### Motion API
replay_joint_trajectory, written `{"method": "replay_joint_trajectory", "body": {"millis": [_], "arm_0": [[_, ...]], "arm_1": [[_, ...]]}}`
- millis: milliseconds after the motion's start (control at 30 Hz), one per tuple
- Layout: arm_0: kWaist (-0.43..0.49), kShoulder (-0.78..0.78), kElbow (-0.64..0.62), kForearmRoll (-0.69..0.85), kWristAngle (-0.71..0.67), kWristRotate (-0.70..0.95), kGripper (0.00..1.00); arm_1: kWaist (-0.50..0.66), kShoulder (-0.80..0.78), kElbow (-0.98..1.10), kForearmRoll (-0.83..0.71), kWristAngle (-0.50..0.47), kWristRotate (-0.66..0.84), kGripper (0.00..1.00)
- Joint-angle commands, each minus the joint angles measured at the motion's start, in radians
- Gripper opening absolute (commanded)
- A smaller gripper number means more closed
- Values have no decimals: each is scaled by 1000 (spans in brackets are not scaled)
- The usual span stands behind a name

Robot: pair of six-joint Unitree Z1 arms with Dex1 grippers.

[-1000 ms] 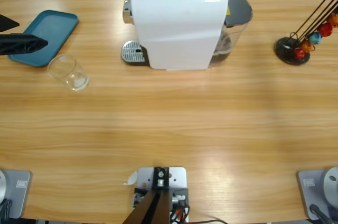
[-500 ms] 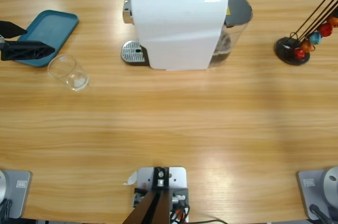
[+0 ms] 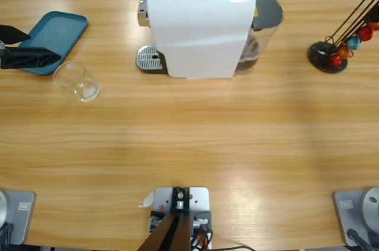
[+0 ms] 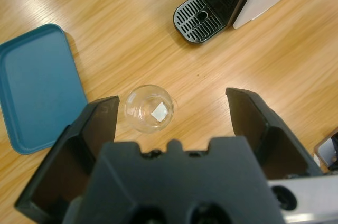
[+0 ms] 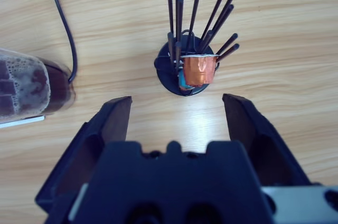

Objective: Pour coffee

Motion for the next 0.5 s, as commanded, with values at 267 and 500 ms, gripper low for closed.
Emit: {"method": "replay_joint_trajectory", "body": {"millis": [267, 500], "arm_0": [[-8, 13, 7, 22, 8, 13, 867], [-8, 11, 7, 22, 9, 13, 867]], "arm_1": [[-52, 80, 11, -21, -37, -4, 761], [-53, 100, 6, -22, -33, -4, 761]]}}
